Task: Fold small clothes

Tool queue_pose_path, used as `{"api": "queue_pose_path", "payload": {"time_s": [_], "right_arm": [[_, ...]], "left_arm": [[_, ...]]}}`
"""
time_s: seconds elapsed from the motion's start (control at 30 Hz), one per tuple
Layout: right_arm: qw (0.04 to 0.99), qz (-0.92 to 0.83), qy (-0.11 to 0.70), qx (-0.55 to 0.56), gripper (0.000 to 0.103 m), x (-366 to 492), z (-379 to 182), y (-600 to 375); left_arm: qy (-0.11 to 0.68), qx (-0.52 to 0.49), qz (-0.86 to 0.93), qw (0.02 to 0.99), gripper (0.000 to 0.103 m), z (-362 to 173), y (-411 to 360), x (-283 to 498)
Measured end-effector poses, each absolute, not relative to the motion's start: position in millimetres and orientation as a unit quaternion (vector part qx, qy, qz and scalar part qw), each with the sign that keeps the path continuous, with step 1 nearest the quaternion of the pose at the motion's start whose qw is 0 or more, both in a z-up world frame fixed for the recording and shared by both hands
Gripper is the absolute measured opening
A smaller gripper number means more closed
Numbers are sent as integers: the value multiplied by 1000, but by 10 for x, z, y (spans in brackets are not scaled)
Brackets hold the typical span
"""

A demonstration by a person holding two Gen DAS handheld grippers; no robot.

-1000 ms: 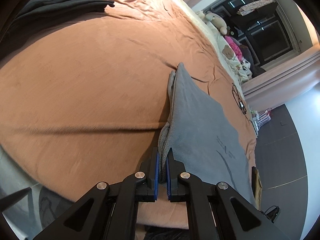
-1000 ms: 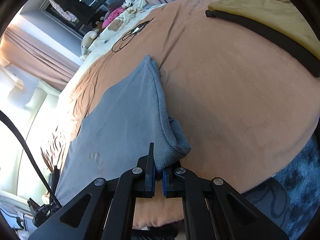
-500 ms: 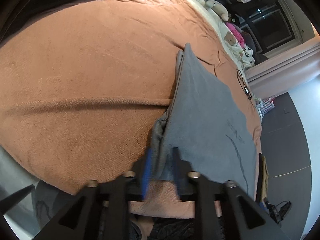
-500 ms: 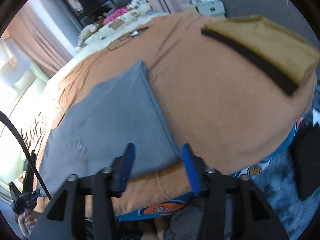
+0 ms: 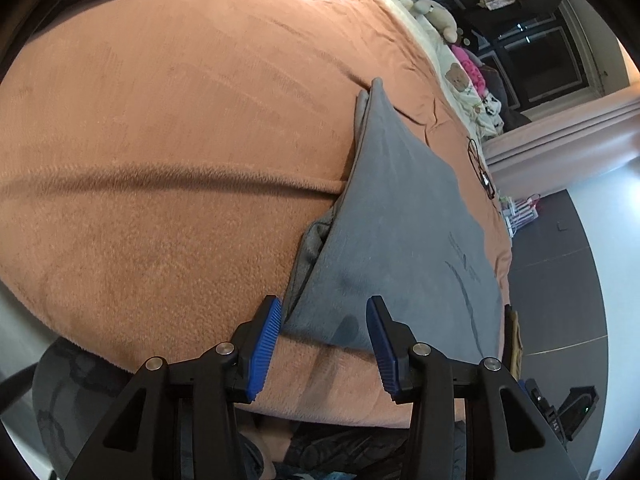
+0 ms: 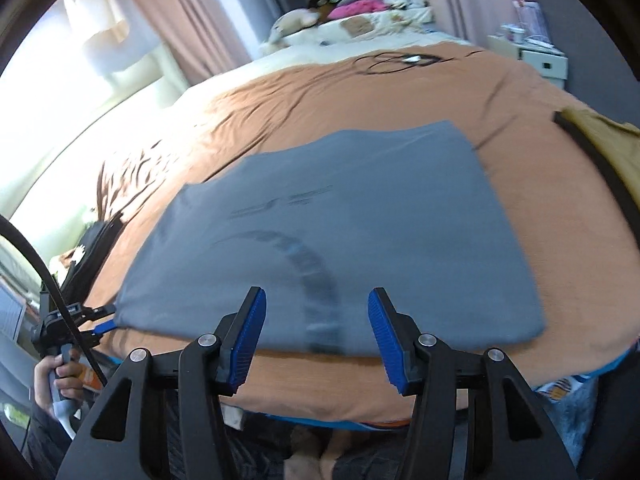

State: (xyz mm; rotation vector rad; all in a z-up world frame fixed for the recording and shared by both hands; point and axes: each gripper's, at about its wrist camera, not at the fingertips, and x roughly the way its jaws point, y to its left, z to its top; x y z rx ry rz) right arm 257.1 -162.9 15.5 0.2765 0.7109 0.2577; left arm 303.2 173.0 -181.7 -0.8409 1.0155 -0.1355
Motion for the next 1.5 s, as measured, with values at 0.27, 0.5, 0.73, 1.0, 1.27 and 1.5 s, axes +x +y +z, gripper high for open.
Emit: {"api": "queue_pose_path", "payload": {"time_s": [0.27,0.5,0.73,1.0,1.27,1.5], "right_arm": [[911,143,374,100,51,3127,136,-1316],[903,154,394,78,43,3328,43,-1028],[895,148,418,47,21,3625,-105,-695],[884,159,437,46,13,3579,-261,-516],[878,150,452,43,9,3457,-390,-448],[883,151,443,40,9,3591,-75,-592]], "left_arm": [[476,-416,-69,772,46,-1882,1712,3009],[465,-445,-71,762,46,-1931,1736,3002],[443,-477,-59,757,46,-1960,1767,2935],[429,-479,-47,764,45,-1959,1727,2899],[421,-485,-21,766,17,-2014,1699,2874],[405,-514,-18,756,7,-2085,1736,2801]]}}
